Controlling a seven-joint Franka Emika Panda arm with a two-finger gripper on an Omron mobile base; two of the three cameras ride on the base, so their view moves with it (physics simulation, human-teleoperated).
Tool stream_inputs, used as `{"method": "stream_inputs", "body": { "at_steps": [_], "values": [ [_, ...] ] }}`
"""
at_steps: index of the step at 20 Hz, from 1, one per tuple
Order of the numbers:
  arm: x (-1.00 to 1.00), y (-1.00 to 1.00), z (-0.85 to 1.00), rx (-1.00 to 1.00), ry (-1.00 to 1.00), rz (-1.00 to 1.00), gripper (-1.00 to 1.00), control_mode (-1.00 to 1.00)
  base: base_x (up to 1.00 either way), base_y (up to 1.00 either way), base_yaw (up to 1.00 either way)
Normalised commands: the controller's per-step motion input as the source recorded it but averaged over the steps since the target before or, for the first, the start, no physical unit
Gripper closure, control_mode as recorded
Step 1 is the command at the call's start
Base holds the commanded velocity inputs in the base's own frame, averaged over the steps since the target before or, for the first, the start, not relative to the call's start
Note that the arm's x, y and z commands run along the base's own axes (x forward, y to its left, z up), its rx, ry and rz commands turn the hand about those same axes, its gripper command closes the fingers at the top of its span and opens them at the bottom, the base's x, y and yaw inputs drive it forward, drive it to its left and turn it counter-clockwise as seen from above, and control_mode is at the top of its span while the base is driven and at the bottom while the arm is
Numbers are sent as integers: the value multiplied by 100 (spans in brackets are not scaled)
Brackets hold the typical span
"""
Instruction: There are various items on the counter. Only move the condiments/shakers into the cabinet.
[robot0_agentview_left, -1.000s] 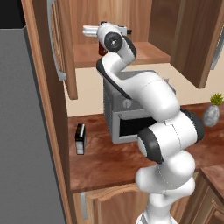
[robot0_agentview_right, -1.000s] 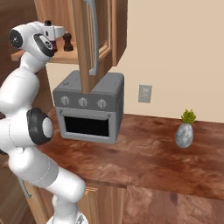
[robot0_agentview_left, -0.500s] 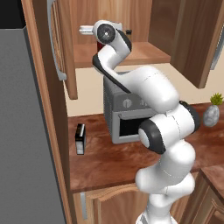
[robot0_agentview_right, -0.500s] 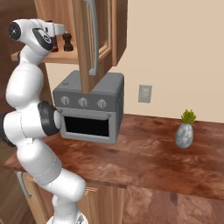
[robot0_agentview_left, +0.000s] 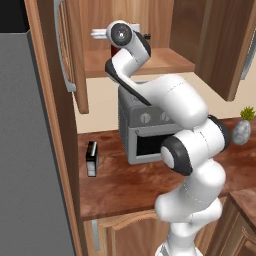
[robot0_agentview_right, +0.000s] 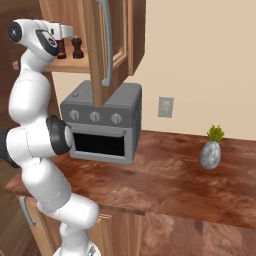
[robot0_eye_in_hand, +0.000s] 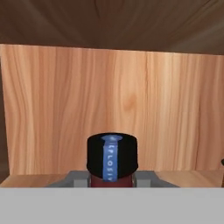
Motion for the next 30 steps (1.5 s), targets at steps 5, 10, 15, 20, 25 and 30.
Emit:
{"method": "stream_inputs", "body": {
  "at_steps": [5,10,15,20,25,30],
  "values": [
    [-2,0,0,0,0,0,-100,-100,0,0,0],
    [-36,0,-3,0,0,0,-100,-100,0,0,0],
    [-84,1,-17,0,0,0,-100,-100,0,0,0],
    [-100,-7,-36,0,-5,-10,-100,-100,0,0,0],
    [-100,-54,-49,3,-10,-17,-100,-100,0,0,0],
    [-100,-99,-33,11,-12,-13,-100,-100,0,0,0]
  ]
}}
